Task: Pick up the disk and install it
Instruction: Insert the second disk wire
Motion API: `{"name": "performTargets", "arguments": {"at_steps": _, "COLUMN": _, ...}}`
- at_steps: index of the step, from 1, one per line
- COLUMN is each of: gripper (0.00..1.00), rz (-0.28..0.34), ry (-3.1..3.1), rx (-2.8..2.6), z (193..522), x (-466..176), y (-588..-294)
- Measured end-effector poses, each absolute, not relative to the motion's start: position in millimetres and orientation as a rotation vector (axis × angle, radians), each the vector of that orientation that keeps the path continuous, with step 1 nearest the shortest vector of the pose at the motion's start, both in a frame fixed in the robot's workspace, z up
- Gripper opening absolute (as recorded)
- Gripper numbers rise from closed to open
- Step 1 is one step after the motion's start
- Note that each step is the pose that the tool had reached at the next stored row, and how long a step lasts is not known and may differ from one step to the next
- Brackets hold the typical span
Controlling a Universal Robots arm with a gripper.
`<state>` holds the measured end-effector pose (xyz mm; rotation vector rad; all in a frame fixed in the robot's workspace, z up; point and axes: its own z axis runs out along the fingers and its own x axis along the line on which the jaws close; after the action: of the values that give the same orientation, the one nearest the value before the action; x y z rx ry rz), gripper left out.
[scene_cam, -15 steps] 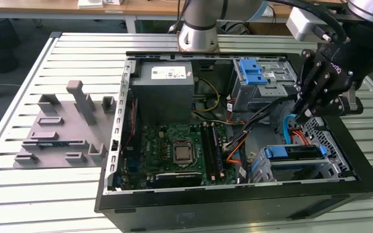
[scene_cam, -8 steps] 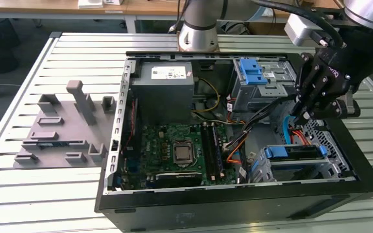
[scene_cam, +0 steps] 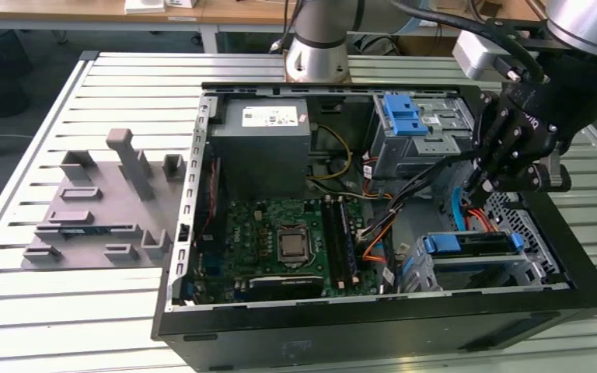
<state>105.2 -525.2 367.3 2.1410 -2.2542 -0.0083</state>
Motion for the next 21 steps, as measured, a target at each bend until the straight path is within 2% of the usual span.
{"name": "performTargets", "arguments": {"at_steps": 8, "gripper": 0.18, "rz": 0.03, "ry": -2.244, "rx": 2.13, "z": 366.5, "x": 105.2, "y": -525.3}}
{"name": "performTargets", "arguments": {"at_steps": 9, "gripper": 0.24, "rz": 0.036, "ry": -2.243, "rx": 2.129, "z": 366.0, "x": 105.2, "y": -525.3}}
{"name": "performTargets", "arguments": {"at_steps": 13, "gripper": 0.24, "rz": 0.06, "ry": -2.239, "rx": 2.125, "z": 363.6, "x": 105.2, "y": -525.3}}
{"name": "performTargets", "arguments": {"at_steps": 15, "gripper": 0.16, "rz": 0.068, "ry": -2.243, "rx": 2.128, "z": 361.8, "x": 105.2, "y": -525.3}}
{"name": "performTargets", "arguments": {"at_steps": 21, "gripper": 0.16, "rz": 0.102, "ry": -2.258, "rx": 2.149, "z": 358.9, "x": 103.6, "y": -526.6}}
